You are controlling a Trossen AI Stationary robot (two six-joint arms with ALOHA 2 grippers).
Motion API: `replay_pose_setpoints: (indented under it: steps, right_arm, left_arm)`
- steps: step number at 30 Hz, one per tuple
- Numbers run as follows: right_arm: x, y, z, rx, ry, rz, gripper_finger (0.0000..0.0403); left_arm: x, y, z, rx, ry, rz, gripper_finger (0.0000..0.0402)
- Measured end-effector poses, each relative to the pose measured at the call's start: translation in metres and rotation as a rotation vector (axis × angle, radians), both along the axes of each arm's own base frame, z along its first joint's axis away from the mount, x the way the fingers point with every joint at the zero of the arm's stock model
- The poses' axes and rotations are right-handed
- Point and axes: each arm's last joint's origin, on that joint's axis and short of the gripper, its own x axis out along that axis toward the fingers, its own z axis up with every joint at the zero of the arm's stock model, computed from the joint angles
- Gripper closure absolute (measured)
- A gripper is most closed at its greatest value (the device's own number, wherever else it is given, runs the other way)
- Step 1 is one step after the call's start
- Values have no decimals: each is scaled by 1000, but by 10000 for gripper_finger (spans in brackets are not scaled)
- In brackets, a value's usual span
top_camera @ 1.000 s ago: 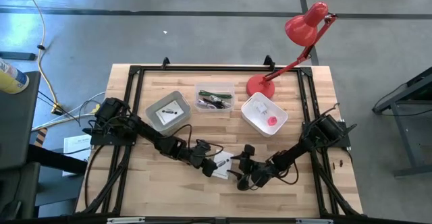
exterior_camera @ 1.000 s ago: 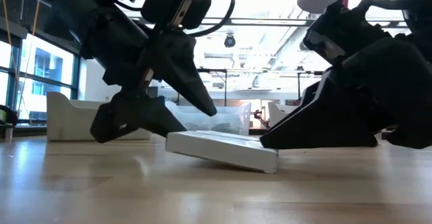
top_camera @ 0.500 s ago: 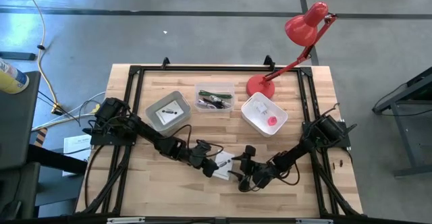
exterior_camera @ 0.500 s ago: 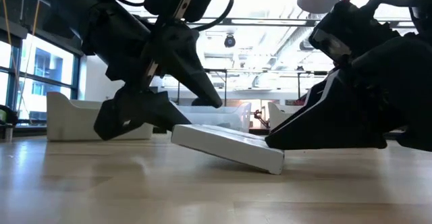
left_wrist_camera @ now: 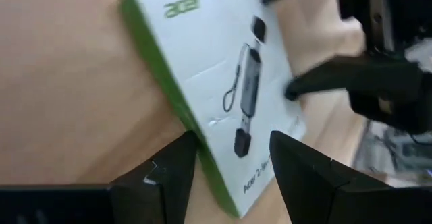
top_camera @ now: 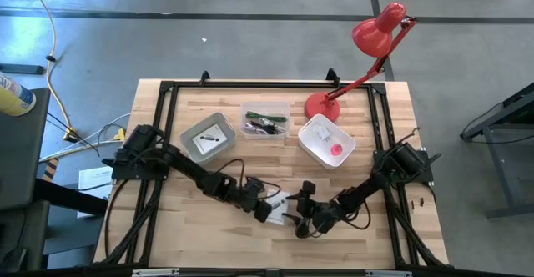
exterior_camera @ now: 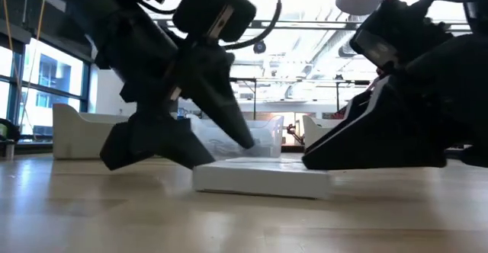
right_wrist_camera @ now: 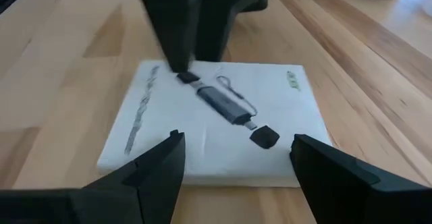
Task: Pick and place items into bin
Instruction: Put the card reader box into the gray bin
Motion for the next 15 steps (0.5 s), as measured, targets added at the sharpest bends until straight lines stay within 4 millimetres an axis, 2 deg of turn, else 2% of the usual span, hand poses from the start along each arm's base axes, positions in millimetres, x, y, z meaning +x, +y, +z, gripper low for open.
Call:
replay_pose_setpoints:
  steps: [6,15]
  right_arm:
    - [0,0,0,-3,2,-4,144]
    - [0,0,-1,0,2,-14,144]
  left_arm:
    - [10,3,-4,8,-53,-53,222]
    - [11,4,-3,70,-79,15,222]
